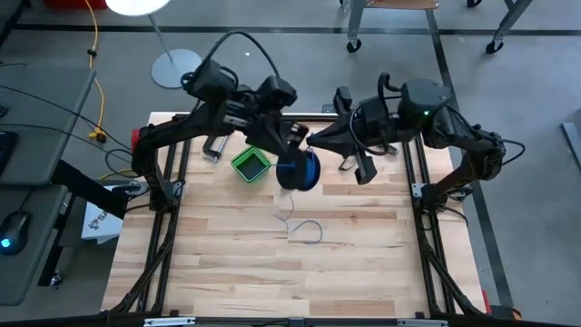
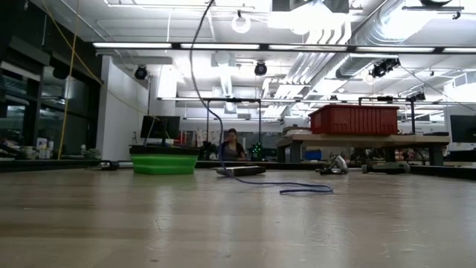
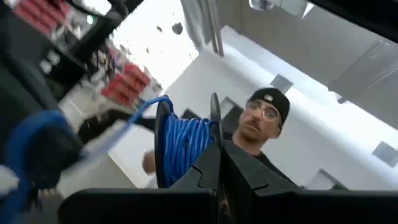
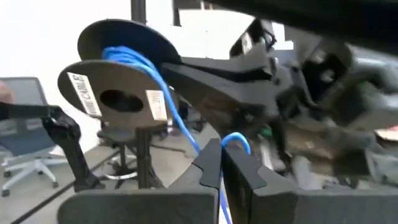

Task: Coil cords
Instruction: Coil the blue wire onto the spool

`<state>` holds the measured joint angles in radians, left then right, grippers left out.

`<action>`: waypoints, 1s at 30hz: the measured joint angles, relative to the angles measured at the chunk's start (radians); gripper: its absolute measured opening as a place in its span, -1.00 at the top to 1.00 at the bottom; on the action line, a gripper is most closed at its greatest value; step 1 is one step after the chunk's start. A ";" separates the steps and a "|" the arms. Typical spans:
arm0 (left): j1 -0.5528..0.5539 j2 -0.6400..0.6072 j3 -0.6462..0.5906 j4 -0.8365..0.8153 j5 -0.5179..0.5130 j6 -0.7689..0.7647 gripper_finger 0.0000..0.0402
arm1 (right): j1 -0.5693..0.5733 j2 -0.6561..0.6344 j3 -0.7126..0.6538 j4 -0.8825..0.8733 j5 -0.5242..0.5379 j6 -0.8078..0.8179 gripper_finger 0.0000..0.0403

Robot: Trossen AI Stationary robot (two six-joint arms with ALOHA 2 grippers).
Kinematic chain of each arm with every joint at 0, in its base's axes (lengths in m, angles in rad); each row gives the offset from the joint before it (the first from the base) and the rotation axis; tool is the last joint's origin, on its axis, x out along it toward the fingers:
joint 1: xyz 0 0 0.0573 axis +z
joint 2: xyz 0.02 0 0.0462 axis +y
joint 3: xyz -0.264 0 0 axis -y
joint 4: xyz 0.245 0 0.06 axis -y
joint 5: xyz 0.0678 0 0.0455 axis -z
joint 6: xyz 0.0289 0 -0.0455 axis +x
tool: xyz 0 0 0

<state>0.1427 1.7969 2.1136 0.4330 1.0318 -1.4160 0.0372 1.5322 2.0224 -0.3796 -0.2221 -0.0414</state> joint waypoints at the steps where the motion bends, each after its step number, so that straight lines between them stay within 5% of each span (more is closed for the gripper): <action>1: 0.000 0.001 0.000 0.012 -0.014 0.014 0.99 | 0.000 0.006 0.000 0.026 -0.013 0.000 1.00; 12: 0.004 -0.008 0.015 0.196 -0.126 0.090 0.99 | -0.005 0.043 0.001 0.180 -0.018 0.041 1.00; 30: 0.014 -0.009 0.133 0.194 -0.258 0.326 0.99 | -0.016 0.123 0.002 0.311 0.017 0.089 0.97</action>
<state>0.1570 1.7882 2.2467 0.6273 0.7743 -1.0898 0.0209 1.6552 2.0239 -0.0684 -0.2055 0.0475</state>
